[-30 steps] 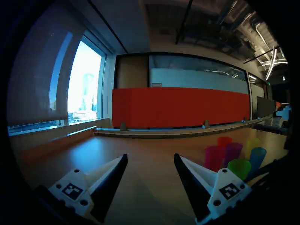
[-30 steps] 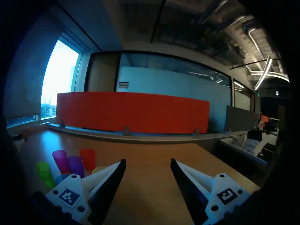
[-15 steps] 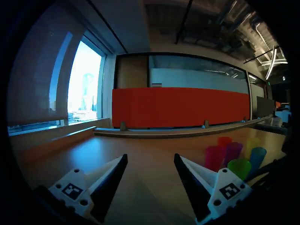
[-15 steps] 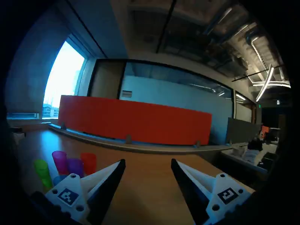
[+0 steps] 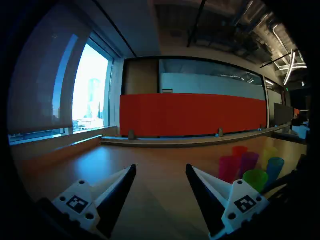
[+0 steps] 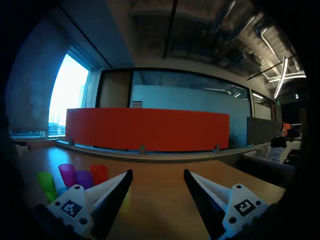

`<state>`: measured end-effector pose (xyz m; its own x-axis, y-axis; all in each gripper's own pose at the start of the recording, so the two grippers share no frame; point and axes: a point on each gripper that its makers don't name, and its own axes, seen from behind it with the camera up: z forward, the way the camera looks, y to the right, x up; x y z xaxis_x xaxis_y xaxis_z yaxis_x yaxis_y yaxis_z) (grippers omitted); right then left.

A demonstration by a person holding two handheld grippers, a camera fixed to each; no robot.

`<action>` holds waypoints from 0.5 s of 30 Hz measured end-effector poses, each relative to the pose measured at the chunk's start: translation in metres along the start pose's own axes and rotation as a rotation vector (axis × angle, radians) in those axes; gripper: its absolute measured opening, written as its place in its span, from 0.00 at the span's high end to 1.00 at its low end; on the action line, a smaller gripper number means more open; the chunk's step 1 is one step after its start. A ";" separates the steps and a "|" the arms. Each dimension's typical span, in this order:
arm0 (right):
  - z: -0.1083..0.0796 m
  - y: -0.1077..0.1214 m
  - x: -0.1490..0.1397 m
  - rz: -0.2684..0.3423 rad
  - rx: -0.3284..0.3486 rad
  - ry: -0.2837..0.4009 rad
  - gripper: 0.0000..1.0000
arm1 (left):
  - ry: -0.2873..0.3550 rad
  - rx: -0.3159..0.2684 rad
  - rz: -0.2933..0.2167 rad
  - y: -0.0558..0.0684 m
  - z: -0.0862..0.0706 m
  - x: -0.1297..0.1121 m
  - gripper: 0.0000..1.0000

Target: Pour water

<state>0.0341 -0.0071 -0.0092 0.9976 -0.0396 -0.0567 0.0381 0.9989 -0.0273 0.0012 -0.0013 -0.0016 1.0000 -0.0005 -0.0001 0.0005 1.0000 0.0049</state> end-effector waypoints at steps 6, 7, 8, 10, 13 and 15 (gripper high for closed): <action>0.003 0.006 -0.015 0.018 -0.006 -0.017 0.01 | 0.000 0.000 0.000 0.000 0.000 0.000 0.08; 0.004 0.006 -0.016 0.021 -0.005 -0.019 0.01 | 0.000 0.000 0.000 0.000 0.000 0.000 0.08; 0.004 0.006 -0.017 0.024 -0.004 -0.020 0.01 | 0.000 0.000 0.000 0.000 0.000 0.000 0.08; 0.004 0.007 -0.020 0.027 -0.004 -0.025 0.01 | 0.000 0.000 0.000 0.000 0.001 0.000 0.08; 0.004 0.009 -0.024 0.026 -0.008 -0.032 0.01 | 0.000 0.000 0.000 0.000 0.001 0.000 0.08; 0.004 0.011 -0.026 0.024 -0.011 -0.035 0.01 | 0.000 0.000 0.000 0.000 0.000 0.000 0.08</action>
<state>0.0089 0.0046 -0.0038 0.9996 -0.0147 -0.0225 0.0138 0.9992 -0.0377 0.0013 -0.0009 -0.0012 1.0000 -0.0004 -0.0001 0.0004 1.0000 0.0048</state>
